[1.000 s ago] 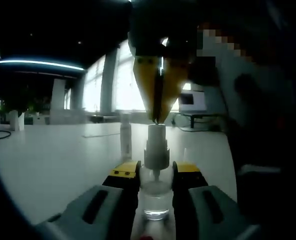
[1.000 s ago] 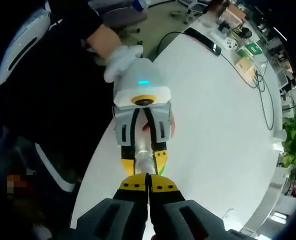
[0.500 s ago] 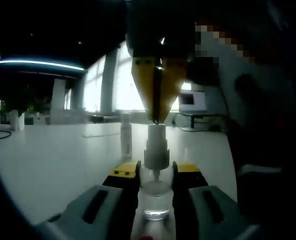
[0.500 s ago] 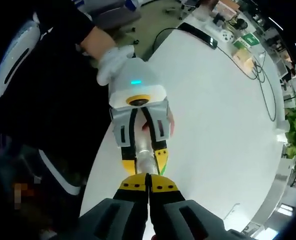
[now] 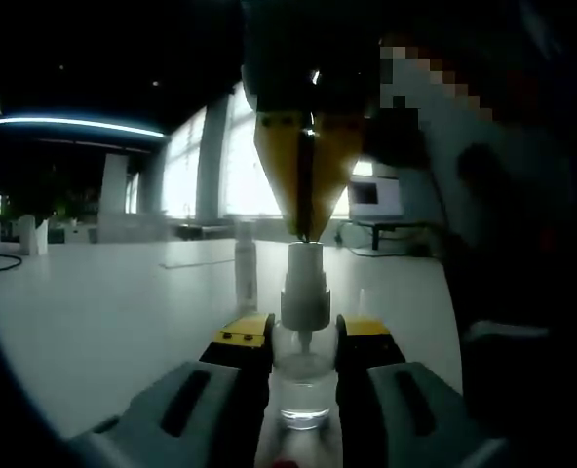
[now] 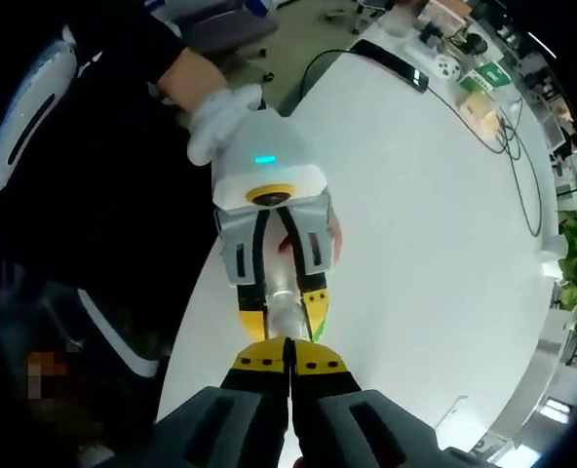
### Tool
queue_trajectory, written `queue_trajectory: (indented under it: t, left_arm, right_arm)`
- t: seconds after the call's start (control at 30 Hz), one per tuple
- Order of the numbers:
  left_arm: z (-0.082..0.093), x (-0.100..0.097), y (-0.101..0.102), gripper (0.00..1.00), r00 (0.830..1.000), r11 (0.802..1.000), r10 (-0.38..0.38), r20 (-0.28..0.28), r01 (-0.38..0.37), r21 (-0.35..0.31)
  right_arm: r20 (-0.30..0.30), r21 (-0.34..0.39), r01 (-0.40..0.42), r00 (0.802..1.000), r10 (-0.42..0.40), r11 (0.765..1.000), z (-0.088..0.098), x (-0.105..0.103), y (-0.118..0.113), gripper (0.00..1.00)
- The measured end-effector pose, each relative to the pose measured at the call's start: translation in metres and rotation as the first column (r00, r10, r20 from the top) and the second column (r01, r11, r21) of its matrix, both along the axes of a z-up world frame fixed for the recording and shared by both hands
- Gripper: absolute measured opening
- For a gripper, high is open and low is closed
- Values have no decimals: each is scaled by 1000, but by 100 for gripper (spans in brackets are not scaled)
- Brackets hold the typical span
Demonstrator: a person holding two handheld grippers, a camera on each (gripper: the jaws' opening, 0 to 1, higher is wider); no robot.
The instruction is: Clamp pump bottle remove cover press pump head put on cover
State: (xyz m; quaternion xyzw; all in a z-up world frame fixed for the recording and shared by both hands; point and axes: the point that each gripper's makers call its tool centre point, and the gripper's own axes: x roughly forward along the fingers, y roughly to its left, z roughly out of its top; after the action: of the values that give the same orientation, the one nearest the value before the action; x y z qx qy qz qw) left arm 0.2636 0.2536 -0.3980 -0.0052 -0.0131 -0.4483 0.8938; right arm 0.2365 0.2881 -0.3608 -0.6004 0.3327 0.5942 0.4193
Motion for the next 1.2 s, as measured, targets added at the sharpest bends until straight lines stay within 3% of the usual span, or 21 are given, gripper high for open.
queue_trajectory:
  t: [0.4, 1.2]
  left_arm:
    - [0, 0, 0, 16, 1000, 1000, -2, 1, 2, 1]
    - [1, 0, 0, 16, 1000, 1000, -4, 4, 4, 1]
  right_arm:
    - [-9, -1, 23, 1000, -23, 1000, -7, -1, -1, 0]
    - [-32, -19, 7, 999, -7, 1000, 0, 0, -1, 0]
